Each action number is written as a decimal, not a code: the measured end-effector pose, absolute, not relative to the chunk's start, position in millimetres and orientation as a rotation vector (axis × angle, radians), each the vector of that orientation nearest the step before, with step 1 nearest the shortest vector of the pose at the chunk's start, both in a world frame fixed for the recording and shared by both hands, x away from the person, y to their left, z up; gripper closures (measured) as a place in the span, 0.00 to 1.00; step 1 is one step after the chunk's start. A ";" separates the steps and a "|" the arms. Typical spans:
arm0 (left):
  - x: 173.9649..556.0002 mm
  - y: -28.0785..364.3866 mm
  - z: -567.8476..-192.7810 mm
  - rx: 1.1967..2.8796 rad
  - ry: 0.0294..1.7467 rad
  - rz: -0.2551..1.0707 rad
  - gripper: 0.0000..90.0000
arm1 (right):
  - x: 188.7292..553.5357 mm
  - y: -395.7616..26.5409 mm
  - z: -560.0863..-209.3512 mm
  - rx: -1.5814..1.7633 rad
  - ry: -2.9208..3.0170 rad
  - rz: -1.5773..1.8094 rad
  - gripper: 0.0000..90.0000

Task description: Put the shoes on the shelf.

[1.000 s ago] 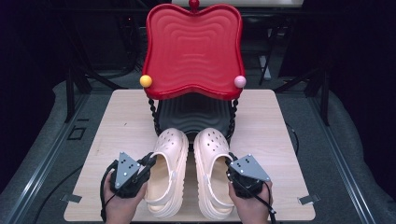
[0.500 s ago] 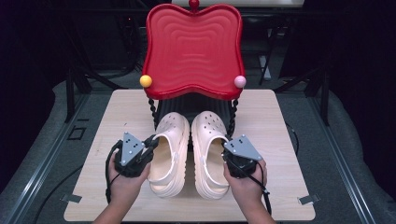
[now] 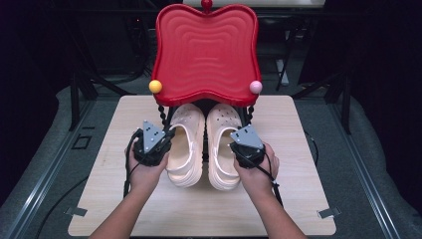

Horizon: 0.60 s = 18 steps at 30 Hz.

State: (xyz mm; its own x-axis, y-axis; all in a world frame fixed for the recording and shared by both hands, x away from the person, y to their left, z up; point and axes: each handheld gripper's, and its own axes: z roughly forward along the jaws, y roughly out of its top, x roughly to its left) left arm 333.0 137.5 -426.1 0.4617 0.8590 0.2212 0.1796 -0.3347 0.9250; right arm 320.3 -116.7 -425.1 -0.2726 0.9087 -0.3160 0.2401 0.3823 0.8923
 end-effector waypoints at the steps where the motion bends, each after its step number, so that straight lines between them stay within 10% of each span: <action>1: 338.1 134.3 -425.9 1.800 0.874 0.948 0.92 | 325.4 -113.9 -425.9 1.008 1.737 0.930 0.92; 18: 354.6 120.6 -442.0 1.801 0.888 0.898 0.86 | 345.8 -99.1 -446.9 0.988 1.767 0.901 0.85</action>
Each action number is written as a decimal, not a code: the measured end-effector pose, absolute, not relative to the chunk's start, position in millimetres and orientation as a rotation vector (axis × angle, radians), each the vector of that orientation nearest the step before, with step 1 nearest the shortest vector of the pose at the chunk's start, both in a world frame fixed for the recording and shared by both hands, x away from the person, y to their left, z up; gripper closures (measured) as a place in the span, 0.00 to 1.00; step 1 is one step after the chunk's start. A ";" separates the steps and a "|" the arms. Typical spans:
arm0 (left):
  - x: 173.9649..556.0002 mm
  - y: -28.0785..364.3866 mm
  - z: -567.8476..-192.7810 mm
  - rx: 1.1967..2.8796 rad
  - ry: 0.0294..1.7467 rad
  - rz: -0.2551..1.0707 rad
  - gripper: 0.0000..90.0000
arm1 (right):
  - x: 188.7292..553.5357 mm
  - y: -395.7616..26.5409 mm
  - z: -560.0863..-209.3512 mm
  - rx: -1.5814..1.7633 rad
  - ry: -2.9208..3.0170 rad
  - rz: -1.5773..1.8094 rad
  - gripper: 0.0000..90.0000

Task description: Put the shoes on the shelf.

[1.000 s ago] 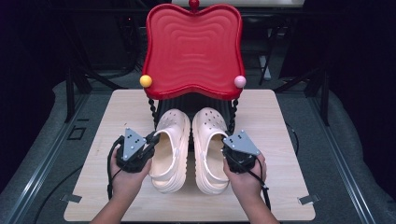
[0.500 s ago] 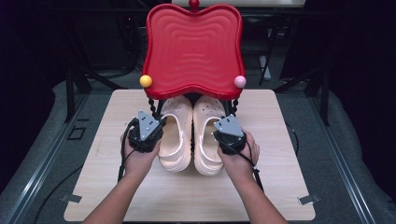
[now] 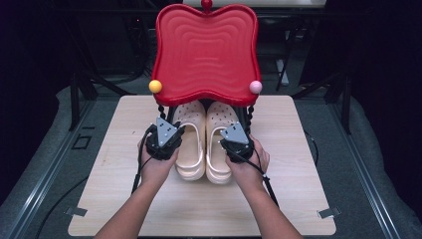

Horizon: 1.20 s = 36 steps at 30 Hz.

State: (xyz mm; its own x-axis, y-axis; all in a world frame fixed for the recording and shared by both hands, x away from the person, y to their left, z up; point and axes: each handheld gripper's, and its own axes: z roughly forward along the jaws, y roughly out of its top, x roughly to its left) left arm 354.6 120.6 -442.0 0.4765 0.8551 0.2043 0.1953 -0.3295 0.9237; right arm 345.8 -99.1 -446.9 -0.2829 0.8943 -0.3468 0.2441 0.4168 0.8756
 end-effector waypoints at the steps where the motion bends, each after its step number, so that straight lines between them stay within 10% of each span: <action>1: 354.5 120.4 -442.4 1.790 0.901 0.892 0.83 | 346.6 -102.3 -445.9 1.009 1.772 0.950 0.81; 17: 353.1 132.2 -458.9 1.684 1.123 0.679 0.61 | 344.8 -112.9 -451.6 1.137 1.810 1.073 0.64; 36: 353.1 128.9 -457.0 1.683 1.102 0.691 0.71 | 341.9 -109.6 -458.9 1.247 1.711 1.197 0.72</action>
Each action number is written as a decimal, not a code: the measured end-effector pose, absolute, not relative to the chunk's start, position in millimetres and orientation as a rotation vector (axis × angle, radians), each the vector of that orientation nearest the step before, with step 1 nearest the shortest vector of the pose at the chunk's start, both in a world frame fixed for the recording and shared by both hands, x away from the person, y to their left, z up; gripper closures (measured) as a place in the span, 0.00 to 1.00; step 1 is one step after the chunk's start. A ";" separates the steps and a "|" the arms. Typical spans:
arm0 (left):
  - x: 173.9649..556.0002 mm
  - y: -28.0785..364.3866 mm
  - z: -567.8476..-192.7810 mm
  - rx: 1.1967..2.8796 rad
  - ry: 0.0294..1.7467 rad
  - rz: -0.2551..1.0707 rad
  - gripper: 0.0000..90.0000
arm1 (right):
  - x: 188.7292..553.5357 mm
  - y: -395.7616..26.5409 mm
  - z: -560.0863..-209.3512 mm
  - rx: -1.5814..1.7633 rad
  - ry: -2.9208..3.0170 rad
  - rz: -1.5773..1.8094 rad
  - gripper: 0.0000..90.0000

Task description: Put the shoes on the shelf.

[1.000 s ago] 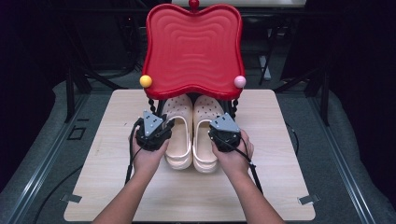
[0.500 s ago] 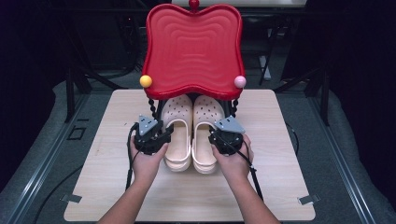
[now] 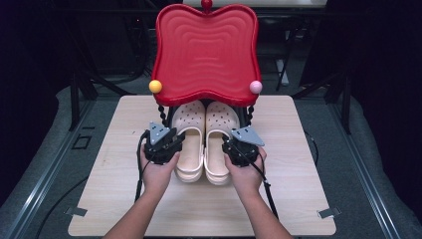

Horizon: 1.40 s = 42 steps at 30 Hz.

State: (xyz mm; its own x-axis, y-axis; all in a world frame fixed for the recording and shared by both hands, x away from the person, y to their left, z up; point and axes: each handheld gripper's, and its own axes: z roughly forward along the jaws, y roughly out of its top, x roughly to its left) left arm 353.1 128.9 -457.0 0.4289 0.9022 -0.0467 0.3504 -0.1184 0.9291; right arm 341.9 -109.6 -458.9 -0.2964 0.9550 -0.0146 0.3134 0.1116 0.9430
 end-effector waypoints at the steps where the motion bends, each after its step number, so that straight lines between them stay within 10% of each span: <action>1: 353.8 128.9 -456.6 1.676 1.094 0.691 0.71 | 342.1 -109.2 -458.9 1.242 1.704 1.199 0.72; 42: 375.7 120.0 -445.1 1.647 1.081 0.760 0.57 | 368.0 -112.8 -449.8 1.176 1.688 1.165 0.57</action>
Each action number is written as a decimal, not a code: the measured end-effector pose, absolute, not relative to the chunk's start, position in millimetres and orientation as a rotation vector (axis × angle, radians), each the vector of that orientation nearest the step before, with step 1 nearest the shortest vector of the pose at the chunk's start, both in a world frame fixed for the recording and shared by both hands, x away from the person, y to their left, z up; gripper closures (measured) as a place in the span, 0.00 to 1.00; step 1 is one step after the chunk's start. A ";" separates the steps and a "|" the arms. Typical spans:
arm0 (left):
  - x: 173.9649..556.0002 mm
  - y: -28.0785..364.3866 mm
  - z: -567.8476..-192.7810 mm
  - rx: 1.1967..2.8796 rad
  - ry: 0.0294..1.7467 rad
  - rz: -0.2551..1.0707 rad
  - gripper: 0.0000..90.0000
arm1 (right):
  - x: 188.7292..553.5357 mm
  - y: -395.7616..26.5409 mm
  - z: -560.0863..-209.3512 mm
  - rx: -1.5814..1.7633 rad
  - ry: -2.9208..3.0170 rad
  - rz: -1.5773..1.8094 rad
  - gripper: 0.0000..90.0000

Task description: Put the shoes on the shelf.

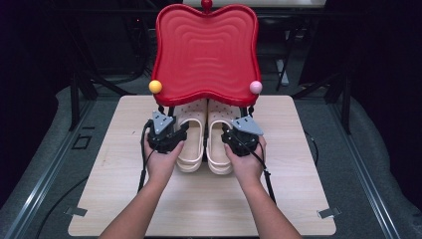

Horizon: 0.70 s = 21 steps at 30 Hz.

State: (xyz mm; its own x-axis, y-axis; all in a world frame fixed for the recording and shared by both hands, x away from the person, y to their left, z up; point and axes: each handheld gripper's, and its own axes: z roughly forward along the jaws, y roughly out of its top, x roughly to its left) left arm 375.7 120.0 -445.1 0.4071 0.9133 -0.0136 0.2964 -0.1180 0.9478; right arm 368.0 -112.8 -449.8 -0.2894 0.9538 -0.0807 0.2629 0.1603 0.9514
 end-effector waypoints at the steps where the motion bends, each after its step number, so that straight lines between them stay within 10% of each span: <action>1: 375.7 120.0 -445.1 1.647 1.081 0.760 0.57 | 367.6 -113.0 -449.6 1.173 1.691 1.167 0.57; 21: 361.1 127.7 -444.1 1.642 1.080 0.746 0.57 | 352.7 -114.4 -448.6 1.133 1.722 1.156 0.57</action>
State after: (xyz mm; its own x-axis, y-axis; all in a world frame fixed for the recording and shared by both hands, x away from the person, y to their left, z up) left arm 361.1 127.7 -444.1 0.4125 0.9106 -0.0251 0.2990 -0.1093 0.9480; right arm 352.7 -114.4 -448.6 -0.3184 0.9416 -0.1098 0.2547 0.1965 0.9469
